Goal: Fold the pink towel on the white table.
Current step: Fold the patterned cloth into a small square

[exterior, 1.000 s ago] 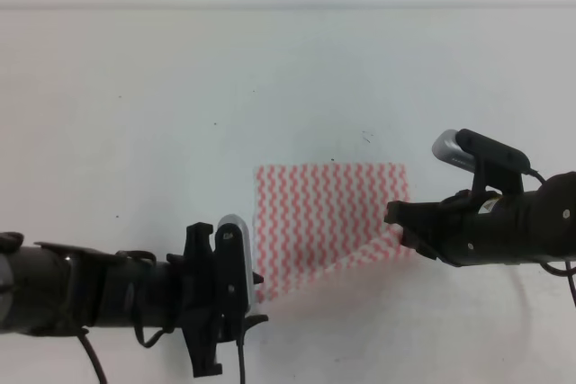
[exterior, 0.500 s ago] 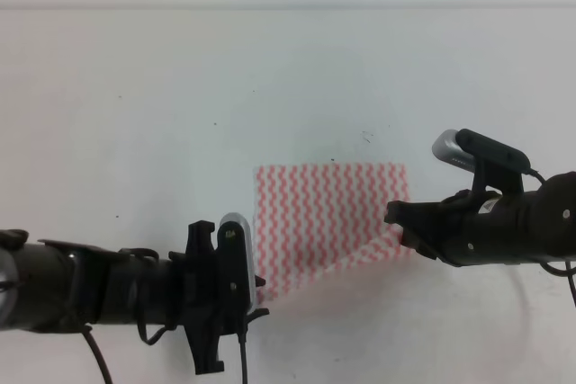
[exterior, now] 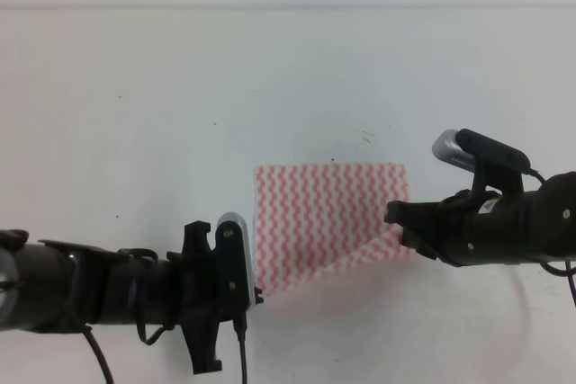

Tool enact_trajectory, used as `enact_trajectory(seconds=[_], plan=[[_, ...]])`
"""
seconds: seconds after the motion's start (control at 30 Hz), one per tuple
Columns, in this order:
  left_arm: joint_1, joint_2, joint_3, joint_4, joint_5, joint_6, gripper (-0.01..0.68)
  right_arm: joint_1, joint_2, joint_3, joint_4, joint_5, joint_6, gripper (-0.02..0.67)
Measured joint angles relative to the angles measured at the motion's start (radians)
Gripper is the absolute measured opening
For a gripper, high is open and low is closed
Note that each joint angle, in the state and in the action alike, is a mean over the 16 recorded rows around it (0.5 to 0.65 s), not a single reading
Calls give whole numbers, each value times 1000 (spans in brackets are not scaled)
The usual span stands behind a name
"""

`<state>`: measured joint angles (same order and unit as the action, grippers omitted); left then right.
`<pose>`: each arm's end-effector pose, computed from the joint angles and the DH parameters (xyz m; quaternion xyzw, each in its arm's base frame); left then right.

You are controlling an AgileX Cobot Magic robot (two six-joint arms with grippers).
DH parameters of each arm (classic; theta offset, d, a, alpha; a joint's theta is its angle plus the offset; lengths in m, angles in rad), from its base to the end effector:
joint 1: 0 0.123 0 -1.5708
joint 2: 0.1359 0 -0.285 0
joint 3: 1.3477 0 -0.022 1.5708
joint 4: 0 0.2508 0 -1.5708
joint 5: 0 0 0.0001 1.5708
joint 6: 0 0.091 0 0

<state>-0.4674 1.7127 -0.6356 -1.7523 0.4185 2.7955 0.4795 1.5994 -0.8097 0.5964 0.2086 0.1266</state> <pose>0.2383 -0.1611 0.1337 0.6777 0.6344 -0.0980 0.3586 0.2702 0.1525 0.1894 0.0896 0.9346 0.2362 0.2505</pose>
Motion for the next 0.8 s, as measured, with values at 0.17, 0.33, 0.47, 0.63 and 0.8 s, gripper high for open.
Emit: enact_trajectory(seconds=[0.17,0.33,0.47,0.63,0.8], plan=[[0,1,-15,1,-3,-76,0,0,1,0,0,2,0,-17],[0,3,-34,3,-9,-187,-3,0,3,0,0,5,0,-17],[0,0,-48,4,-9,-290,-3,0,7,0,0,7,0,-17],[0,-10,-56,4,-7,-388,-3,-1,11,1,0,7,1,-16],[0,-21,-64,4,-7,-462,-3,-1,10,-1,1,3,1,-16]])
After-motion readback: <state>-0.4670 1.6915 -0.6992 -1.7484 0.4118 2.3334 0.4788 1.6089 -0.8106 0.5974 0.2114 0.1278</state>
